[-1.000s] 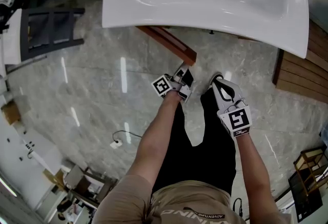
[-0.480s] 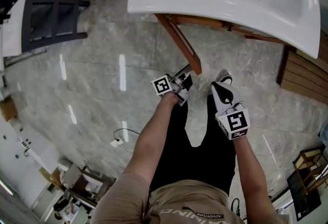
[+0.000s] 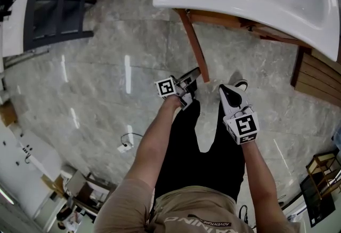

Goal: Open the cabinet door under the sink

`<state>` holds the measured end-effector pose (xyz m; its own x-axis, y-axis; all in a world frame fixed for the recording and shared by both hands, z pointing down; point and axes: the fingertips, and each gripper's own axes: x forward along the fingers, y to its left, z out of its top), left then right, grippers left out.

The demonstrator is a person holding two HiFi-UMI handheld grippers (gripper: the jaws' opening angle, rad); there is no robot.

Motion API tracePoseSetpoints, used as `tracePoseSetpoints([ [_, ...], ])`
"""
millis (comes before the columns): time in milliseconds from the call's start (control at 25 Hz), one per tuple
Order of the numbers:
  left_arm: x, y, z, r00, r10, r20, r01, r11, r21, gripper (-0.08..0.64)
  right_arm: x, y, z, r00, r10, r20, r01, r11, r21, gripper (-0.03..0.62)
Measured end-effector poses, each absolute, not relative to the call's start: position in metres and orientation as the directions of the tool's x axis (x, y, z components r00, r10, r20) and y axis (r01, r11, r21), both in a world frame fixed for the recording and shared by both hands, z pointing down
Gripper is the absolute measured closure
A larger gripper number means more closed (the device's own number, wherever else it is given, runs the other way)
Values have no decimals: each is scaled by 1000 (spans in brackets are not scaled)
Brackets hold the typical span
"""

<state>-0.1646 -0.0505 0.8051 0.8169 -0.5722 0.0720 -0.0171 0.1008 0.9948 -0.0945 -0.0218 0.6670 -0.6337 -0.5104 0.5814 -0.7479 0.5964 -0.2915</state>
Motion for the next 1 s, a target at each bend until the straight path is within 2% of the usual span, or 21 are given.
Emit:
tracePoseSetpoints([
  [280,-192,-45,810,834,-546,77,-26,101,995,460,-117,-24,668,-600,-551,580,-783,553,-286,591],
  [640,-216,-42,823,926,-331,180,-182,25,983,460,-146,-30,665,-563,-591,577,-818,499,-287,591],
  [760,-227,-38,824,920,-335,201,-204,26,979,460,-150,-27,663,-555,-601,575,-824,489,-286,591],
  [1000,-233,-44,815,884,-447,137,-106,93,990,459,-151,-22,667,-562,-585,585,-817,505,-279,591],
])
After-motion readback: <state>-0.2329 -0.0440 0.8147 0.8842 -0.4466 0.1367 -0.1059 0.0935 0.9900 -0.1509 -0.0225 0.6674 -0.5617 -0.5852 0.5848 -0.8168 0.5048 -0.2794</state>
